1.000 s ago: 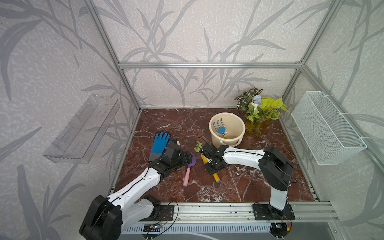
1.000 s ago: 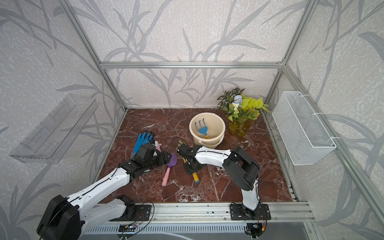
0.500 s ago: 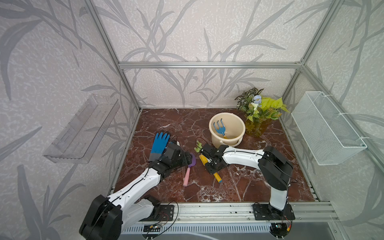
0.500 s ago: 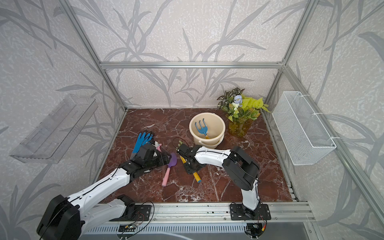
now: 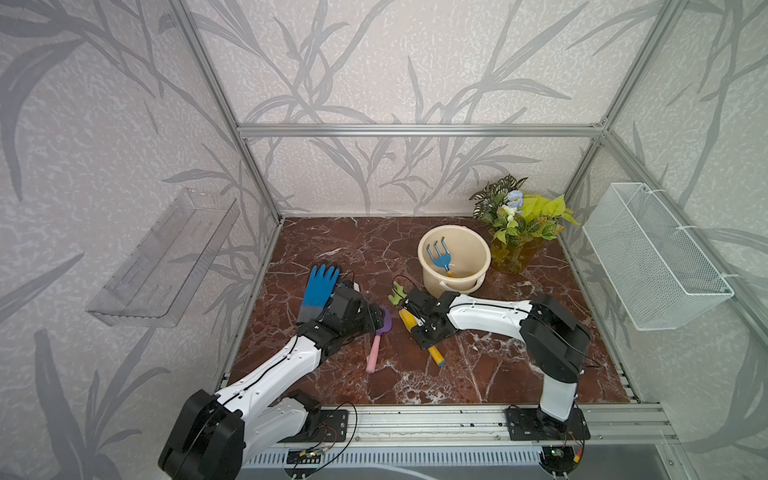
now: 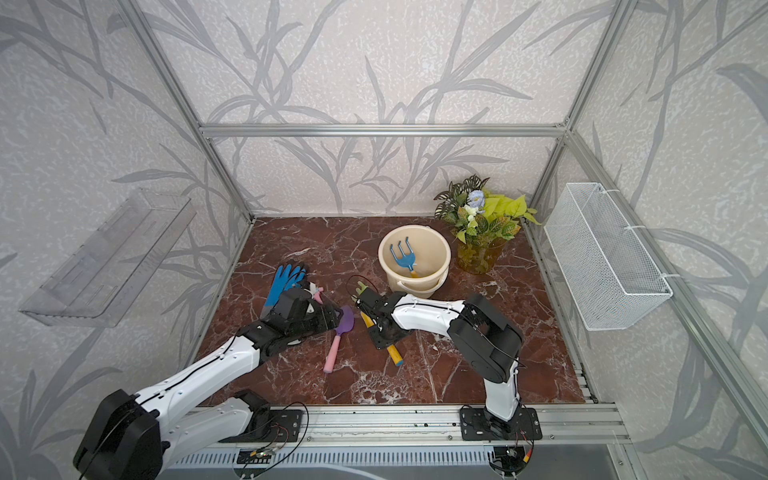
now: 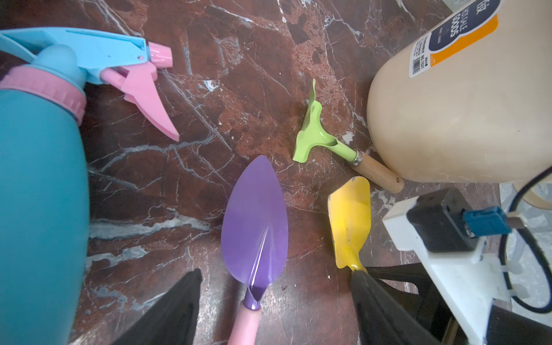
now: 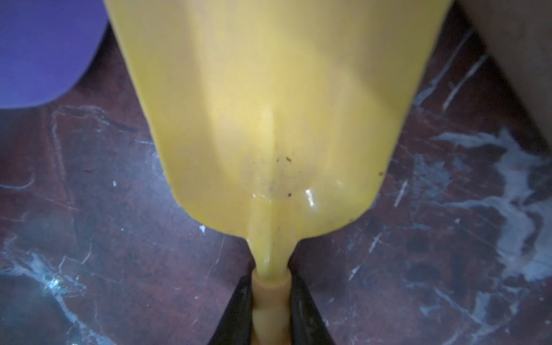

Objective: Organize the gardening tools
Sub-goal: Pick up the gardening tool from the center of the board.

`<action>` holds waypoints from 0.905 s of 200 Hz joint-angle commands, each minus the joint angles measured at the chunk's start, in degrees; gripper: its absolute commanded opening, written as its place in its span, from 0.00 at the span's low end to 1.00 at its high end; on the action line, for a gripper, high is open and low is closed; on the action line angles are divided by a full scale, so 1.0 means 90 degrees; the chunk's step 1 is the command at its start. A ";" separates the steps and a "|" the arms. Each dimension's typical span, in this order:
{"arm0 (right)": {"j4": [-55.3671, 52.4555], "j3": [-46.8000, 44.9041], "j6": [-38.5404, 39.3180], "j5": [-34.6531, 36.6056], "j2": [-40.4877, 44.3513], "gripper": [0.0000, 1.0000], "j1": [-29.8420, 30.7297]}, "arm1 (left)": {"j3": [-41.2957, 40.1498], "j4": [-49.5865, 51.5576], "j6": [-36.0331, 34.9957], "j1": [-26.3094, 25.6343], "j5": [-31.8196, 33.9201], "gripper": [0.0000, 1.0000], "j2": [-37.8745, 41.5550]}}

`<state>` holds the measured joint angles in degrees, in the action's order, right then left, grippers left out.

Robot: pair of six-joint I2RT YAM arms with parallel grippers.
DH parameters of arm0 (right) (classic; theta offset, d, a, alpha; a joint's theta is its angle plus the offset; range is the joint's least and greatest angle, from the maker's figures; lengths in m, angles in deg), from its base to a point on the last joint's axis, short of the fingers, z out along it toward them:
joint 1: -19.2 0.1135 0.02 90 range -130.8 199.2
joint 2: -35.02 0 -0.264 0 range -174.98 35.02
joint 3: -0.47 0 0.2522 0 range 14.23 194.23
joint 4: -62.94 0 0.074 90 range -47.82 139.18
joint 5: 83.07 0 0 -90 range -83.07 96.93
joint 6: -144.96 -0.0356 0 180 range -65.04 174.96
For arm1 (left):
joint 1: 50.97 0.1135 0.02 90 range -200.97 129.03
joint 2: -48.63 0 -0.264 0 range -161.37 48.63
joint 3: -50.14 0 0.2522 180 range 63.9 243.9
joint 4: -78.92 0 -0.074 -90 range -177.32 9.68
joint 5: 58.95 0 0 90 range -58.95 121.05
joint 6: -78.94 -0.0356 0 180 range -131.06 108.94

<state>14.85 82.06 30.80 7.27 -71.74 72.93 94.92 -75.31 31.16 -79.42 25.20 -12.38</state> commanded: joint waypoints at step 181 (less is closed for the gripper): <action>0.0411 0.0416 0.0955 0.0128 0.2884 0.11 -0.0612 | 0.0396 0.0006 -0.0131 0.0016 0.0162 0.81 0.0030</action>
<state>17.26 81.65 37.62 8.34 -48.27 70.75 97.17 -75.31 30.72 -79.35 26.87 -12.19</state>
